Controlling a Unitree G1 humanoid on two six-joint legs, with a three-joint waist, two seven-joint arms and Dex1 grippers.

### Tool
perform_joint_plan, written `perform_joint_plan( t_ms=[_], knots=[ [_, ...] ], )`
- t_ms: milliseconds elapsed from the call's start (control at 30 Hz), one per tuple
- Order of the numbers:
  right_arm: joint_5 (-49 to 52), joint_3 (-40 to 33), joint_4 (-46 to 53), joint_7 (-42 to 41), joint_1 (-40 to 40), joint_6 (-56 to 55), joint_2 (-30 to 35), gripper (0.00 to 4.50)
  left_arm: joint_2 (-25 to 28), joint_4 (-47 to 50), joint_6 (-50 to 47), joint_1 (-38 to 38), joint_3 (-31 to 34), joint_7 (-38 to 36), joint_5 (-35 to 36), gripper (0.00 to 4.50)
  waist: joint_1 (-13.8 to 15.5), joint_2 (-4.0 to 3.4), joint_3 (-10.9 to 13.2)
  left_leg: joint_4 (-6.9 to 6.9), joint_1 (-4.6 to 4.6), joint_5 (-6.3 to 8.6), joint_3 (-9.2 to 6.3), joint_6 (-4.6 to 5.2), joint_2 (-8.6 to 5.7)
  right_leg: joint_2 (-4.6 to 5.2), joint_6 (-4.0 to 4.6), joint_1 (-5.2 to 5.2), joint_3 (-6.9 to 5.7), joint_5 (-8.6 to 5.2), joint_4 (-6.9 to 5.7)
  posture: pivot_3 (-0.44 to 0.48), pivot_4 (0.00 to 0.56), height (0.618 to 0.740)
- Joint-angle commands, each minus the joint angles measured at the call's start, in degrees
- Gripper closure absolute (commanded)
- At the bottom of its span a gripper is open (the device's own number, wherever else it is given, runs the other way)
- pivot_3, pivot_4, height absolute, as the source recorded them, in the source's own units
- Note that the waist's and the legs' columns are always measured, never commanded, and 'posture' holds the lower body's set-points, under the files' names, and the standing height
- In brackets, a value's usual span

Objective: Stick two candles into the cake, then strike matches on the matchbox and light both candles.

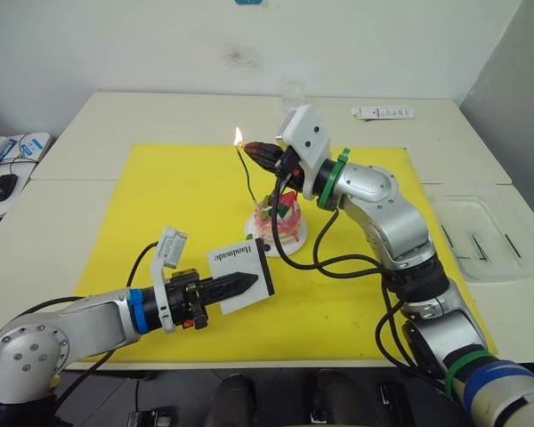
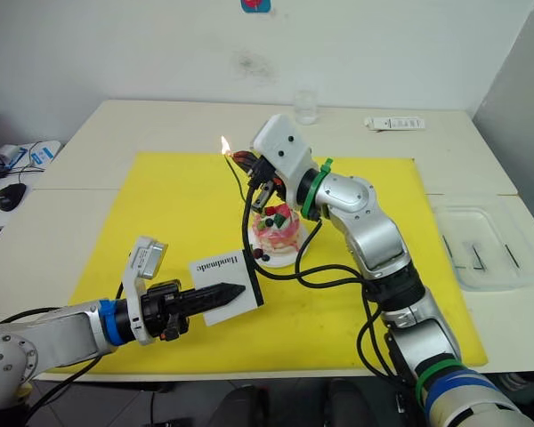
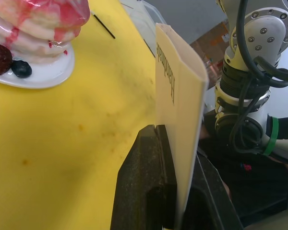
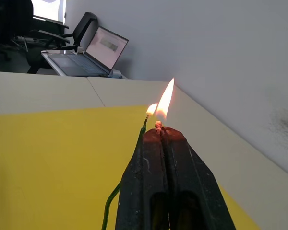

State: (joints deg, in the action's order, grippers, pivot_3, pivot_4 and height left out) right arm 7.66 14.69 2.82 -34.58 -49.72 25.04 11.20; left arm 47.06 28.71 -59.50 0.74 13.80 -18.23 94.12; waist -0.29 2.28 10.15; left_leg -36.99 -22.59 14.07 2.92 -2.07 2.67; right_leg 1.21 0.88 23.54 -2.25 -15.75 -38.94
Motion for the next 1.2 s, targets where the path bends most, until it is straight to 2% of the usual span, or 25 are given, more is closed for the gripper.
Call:
perform_joint_plan(
  t_ms=[33, 200, 333, 567, 767, 933, 1067, 1200],
  knots=[
    [-0.07, -1.57, 3.3, 0.61, 0.56, 0.04, 0.72, 4.45, 0.53, 1.19, 0.79, 0.52, 0.06, -0.89, 1.05, 4.5, 0.0, 0.0, 0.0, 0.0, 0.0, 0.0, 0.0, 0.0, 0.0, 0.0, 0.0, 0.0, 0.0, 0.0, 0.0, 0.0, 0.15, 0.74],
    [2.22, -2.46, 6.79, -1.03, 2.06, 2.13, 2.45, 4.45, 0.75, 0.8, 0.49, 1.09, -0.25, -1.4, 0.92, 4.5, 0.01, 0.0, 0.0, 0.0, -0.03, 0.0, 0.0, 0.0, 0.0, 0.0, 0.0, 0.03, 0.0, 0.0, 0.01, 0.0, 0.15, 0.74],
    [7.13, -3.28, 13.19, -5.74, 5.72, 5.2, 5.26, 4.45, 0.31, 0.44, 0.11, 2.57, -1.99, -2.01, 0.51, 4.5, 0.04, 0.0, 0.0, 0.01, -0.06, 0.0, -0.01, 0.0, 0.0, 0.0, -0.03, 0.03, -0.01, -0.02, 0.03, 0.0, 0.15, 0.74],
    [13.72, -6.04, 22.21, -11.0, 10.81, 10.1, 13.06, 4.45, 0.17, -0.88, -0.16, 5.56, -4.66, -3.43, -0.34, 4.5, 0.12, -0.03, 0.02, 0.0, -0.06, 0.0, -0.02, 0.01, -0.01, 0.0, -0.18, 0.03, -0.02, -0.1, 0.04, 0.0, 0.15, 0.74],
    [16.25, -13.6, 25.36, -12.5, 16.21, 11.24, 22.14, 4.45, -0.35, -1.89, -1.11, 9.68, -7.3, -5.74, -1.09, 4.5, 0.22, -0.02, 0.02, -0.01, -0.07, 0.01, -0.01, 0.01, -0.03, 0.0, -0.2, 0.02, -0.02, -0.12, 0.07, 0.0, 0.15, 0.74],
    [17.01, -23.61, 27.36, -10.6, 24.94, 12.1, 29.24, 4.45, -2.09, -2.92, -1.43, 14.6, -9.61, -6.33, -0.65, 4.5, 0.53, -0.02, 0.02, -0.01, -0.17, 0.01, -0.04, 0.01, -0.06, 0.0, -0.22, 0.02, -0.04, -0.12, 0.16, 0.0, 0.15, 0.74],
    [14.57, -31.31, 25.57, -4.86, 30.18, 12.06, 30.73, 4.45, -3.55, -4.49, -1.68, 18.24, -10.8, -6.74, -1.37, 4.5, 0.23, -0.02, 0.02, -0.01, -0.14, 0.01, -0.02, 0.01, -0.04, -0.02, -0.22, 0.02, -0.03, -0.12, 0.16, 0.0, 0.15, 0.74],
    [7.77, -34.75, 19.81, 1.67, 33.57, 7.39, 31.6, 4.45, -4.55, -5.05, -2.09, 19.48, -11.65, -7.49, -2.26, 4.5, 0.18, -0.02, 0.02, -0.01, -0.08, 0.0, 0.03, 0.0, -0.04, -0.05, -0.22, 0.02, 0.04, -0.13, 0.08, 0.0, 0.15, 0.74]
  ],
)
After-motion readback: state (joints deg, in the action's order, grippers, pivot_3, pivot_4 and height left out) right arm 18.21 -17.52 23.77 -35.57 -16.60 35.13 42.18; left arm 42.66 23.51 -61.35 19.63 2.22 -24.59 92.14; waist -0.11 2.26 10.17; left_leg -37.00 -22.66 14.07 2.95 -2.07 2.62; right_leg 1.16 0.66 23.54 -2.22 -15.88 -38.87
